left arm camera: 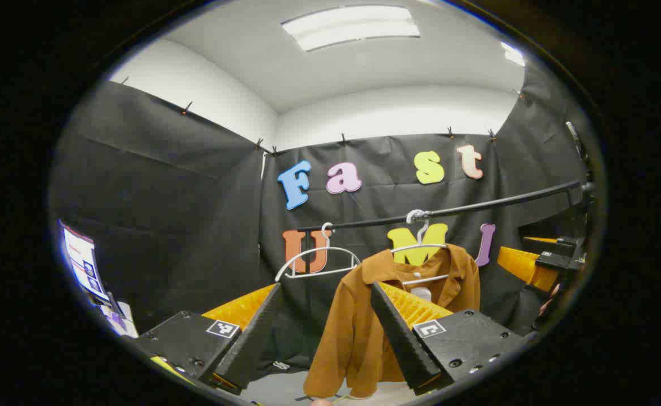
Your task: Grasp the clothes on the hanger with both hands and then place them into the laundry hamper below.
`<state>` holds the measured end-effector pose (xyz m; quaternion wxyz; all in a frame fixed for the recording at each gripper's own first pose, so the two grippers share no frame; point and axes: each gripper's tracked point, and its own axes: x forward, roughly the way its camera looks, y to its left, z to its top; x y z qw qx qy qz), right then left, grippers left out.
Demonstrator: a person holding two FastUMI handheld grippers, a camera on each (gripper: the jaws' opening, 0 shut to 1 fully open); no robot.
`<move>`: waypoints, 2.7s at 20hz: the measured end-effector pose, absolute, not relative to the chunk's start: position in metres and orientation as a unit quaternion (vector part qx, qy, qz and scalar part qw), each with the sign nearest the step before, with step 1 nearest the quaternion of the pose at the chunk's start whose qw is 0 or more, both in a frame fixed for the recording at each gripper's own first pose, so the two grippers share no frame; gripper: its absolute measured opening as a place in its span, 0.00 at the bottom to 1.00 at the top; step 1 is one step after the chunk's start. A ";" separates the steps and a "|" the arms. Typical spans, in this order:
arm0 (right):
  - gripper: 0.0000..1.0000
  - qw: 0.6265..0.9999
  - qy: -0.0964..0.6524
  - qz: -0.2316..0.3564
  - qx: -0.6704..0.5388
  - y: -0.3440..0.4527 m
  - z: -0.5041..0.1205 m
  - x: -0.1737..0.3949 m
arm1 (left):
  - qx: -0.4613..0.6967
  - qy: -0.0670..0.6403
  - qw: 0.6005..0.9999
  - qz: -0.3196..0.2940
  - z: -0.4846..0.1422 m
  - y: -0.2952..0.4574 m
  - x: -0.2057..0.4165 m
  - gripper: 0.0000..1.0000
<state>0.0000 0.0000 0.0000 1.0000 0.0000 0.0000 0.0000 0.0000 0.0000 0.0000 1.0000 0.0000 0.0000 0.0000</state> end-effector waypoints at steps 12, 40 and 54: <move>1.00 0.999 0.031 -0.026 -0.002 -0.053 -0.028 -0.015 | 0.001 0.012 1.000 -0.019 -0.010 -0.052 0.007 0.98; 0.99 0.985 0.119 -0.125 0.023 -0.040 -0.120 0.017 | -0.053 0.118 0.980 -0.153 -0.113 -0.087 0.074 1.00; 0.99 0.985 0.141 -0.032 0.093 -0.037 -0.146 0.116 | -0.094 0.148 0.979 -0.105 -0.132 -0.127 0.147 0.96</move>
